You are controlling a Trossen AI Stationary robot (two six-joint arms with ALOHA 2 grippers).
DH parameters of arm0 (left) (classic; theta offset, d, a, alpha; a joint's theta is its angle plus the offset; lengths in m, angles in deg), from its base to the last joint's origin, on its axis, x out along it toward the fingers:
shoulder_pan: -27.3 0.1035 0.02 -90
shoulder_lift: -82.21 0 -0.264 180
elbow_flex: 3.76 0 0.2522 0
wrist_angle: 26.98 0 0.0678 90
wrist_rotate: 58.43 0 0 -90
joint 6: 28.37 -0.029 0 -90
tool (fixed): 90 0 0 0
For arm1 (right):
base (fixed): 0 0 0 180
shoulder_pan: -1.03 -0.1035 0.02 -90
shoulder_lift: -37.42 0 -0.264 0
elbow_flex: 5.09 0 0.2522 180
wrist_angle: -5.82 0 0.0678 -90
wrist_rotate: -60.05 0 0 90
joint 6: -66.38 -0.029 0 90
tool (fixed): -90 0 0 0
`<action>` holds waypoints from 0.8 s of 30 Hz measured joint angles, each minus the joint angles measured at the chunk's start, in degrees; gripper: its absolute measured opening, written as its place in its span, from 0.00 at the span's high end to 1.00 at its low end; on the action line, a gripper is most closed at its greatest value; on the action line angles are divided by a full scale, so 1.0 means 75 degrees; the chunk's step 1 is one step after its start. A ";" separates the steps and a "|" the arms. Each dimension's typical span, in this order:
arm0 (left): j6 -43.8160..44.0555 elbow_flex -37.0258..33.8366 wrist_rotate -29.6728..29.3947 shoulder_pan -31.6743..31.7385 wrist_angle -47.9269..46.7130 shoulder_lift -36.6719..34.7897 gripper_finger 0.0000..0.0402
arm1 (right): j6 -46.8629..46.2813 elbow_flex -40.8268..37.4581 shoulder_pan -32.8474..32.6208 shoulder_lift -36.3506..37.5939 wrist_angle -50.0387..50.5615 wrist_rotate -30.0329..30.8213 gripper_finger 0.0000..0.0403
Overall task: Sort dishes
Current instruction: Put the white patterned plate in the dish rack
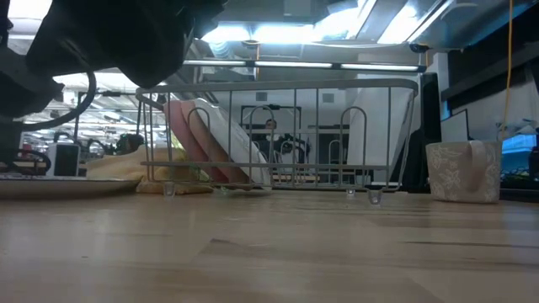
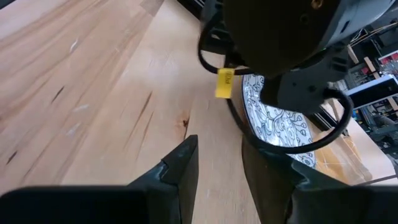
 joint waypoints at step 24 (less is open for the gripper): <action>0.1053 -0.1059 -0.1434 -0.0318 0.0956 -0.0003 0.55 | -0.0001 0.0000 0.0000 0.0000 0.0099 0.0000 0.68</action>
